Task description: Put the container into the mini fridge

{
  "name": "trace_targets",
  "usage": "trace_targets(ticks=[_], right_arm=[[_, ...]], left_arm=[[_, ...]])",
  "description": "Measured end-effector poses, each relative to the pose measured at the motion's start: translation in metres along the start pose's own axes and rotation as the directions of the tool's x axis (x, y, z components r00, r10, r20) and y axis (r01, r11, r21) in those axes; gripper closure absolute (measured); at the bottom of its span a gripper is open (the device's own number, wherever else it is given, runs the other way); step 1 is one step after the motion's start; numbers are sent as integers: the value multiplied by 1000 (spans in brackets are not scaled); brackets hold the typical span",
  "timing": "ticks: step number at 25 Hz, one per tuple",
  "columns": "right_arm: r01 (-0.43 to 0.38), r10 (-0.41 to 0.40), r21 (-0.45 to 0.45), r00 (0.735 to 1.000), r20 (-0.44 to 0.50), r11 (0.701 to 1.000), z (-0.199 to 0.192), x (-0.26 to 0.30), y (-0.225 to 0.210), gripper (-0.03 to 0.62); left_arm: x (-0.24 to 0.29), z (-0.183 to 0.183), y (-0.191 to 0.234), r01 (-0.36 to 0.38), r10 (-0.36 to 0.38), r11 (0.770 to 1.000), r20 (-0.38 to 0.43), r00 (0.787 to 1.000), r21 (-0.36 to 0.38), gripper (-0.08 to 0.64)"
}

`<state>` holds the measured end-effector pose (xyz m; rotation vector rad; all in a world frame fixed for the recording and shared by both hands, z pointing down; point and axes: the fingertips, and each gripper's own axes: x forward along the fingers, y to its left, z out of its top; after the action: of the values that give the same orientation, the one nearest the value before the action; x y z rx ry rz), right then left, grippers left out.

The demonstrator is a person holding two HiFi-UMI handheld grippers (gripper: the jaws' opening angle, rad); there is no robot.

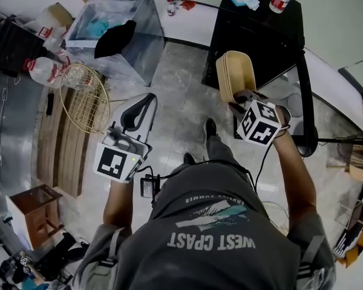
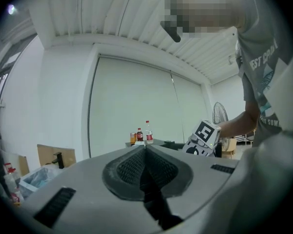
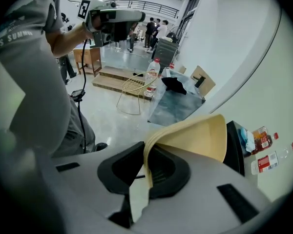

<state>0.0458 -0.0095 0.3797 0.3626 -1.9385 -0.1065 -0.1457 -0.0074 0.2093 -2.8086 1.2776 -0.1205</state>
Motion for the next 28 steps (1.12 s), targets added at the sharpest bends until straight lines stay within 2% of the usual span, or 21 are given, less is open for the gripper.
trace_targets(ticks=[10,28], right_arm=[[-2,2,9,998,-55,1000,-31,46,-56,548],[9,0,78,993,-119,997,-76,116,-121,548]], left_arm=[[39,-12,19,-26,26,999,-6,1000,-33,537],[75,-41,45,-66,62,995,-51,997,-71,537]])
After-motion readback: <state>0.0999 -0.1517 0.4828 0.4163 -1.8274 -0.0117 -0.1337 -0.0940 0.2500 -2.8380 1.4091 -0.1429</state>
